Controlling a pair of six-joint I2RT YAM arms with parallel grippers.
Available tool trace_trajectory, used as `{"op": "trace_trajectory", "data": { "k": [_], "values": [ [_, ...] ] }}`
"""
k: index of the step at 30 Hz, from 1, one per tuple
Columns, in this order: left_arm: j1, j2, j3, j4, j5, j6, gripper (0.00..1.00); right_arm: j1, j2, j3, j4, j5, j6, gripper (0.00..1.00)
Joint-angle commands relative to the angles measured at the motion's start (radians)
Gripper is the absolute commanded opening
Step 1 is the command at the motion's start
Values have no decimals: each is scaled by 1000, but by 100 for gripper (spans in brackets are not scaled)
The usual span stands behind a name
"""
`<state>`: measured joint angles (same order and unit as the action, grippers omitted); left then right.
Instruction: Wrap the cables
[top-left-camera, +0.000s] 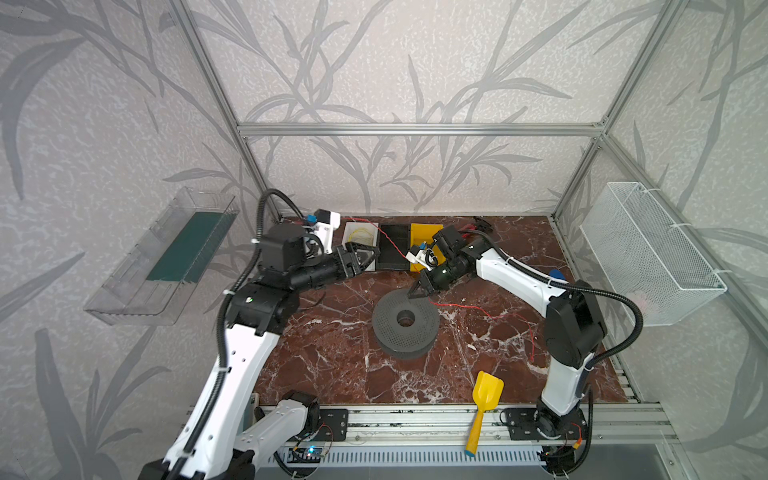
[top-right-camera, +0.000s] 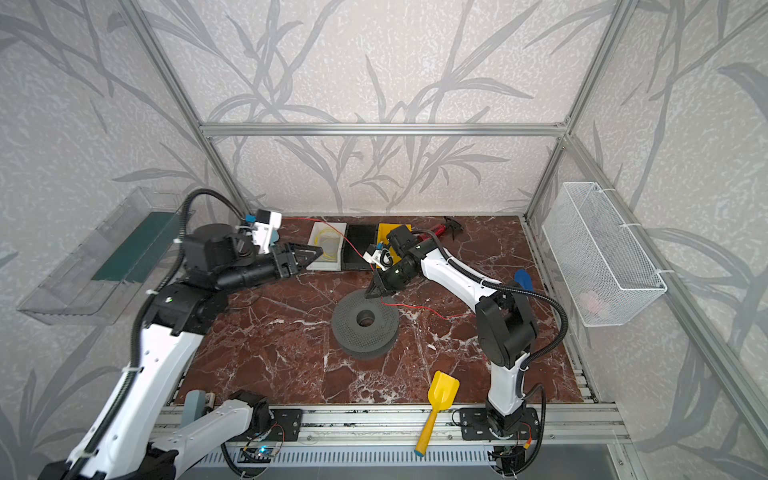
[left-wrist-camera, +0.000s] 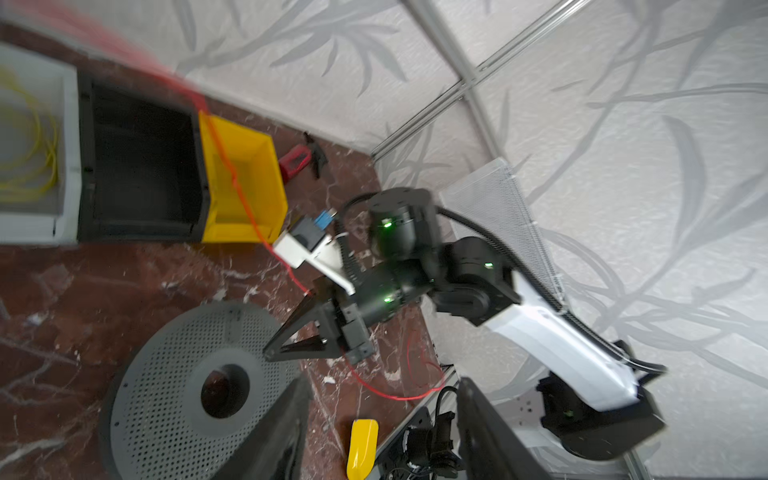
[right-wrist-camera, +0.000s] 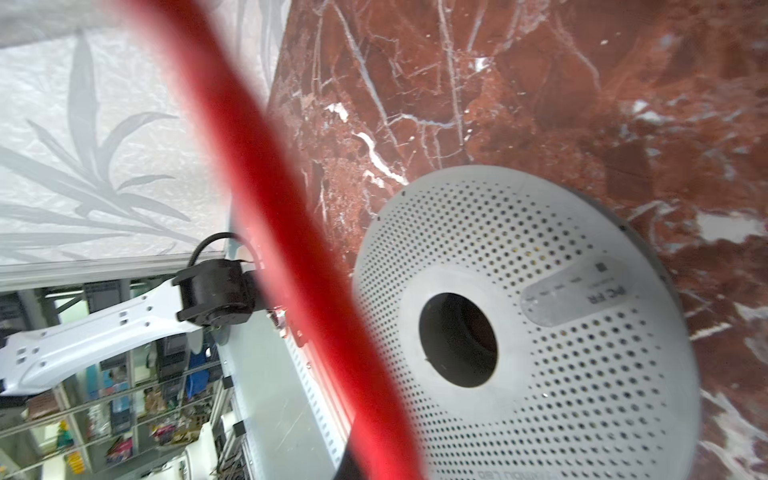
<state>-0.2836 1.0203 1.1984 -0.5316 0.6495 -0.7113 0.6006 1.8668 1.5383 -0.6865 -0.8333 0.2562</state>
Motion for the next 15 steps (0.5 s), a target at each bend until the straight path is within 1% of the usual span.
{"op": "trace_trajectory", "data": {
  "k": [1,2,5,8,11,13,15],
  "values": [
    [-93,-11,-120,238,-146,-75,54,11,-55,15,58,-141,62,0],
    [-123,2,-155,275,-176,-77,54,14,-61,12,80,-167,78,0],
    [-172,51,-217,364,-199,-82,49,16,-91,-15,166,-223,130,0],
    [-180,59,-260,397,-243,-59,49,16,-119,-22,182,-244,141,0],
    [-177,44,-304,482,-257,-28,52,18,-135,-34,195,-278,151,0],
    [-176,38,-309,508,-271,6,55,22,-143,-56,234,-322,181,0],
    [-174,42,-295,509,-281,36,56,26,-149,-87,294,-370,221,0]
  ]
}}
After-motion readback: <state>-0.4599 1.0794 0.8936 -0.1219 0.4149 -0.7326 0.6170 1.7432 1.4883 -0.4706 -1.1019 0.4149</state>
